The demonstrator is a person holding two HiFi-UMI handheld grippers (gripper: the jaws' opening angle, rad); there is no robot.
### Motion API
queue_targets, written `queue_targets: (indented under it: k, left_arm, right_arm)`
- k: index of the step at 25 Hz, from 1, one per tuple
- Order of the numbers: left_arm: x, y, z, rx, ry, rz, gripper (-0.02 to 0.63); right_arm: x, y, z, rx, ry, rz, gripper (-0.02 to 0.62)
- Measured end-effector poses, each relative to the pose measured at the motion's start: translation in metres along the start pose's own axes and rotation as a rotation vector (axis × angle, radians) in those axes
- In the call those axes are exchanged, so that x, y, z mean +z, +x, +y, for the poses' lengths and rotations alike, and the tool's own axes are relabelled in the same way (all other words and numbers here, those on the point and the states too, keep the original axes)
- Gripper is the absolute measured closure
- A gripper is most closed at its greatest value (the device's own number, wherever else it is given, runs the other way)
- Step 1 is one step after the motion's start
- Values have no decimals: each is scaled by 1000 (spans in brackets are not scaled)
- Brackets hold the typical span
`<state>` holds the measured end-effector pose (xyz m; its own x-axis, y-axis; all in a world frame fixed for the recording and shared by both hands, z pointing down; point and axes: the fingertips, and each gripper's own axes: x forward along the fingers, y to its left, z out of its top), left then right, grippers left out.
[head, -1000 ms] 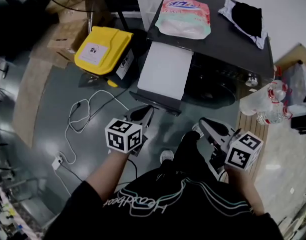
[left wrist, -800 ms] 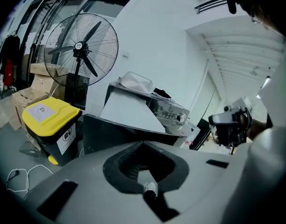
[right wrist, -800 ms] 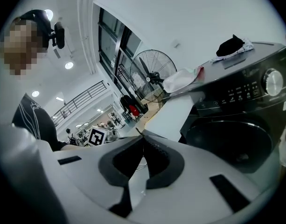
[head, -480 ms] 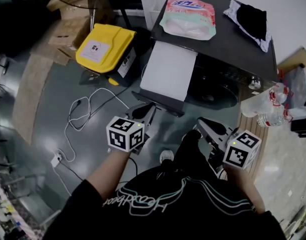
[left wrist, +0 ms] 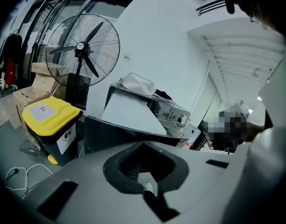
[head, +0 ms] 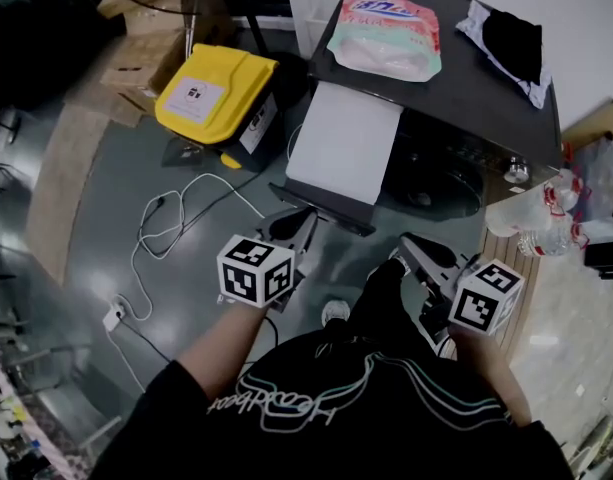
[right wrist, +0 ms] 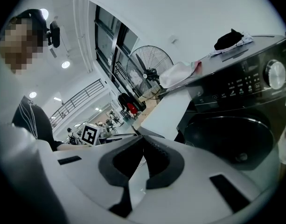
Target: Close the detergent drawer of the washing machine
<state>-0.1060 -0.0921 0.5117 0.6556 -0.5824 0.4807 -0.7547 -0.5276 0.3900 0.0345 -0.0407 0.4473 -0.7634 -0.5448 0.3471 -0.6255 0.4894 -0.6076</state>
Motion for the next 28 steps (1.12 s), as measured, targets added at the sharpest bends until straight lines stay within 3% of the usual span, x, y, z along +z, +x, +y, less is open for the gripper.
queue_targets:
  k: [28]
  left_arm:
    - [9,5,3,55,-5,-27,583]
  right_arm:
    - [6,18,-32,30,33,69,568]
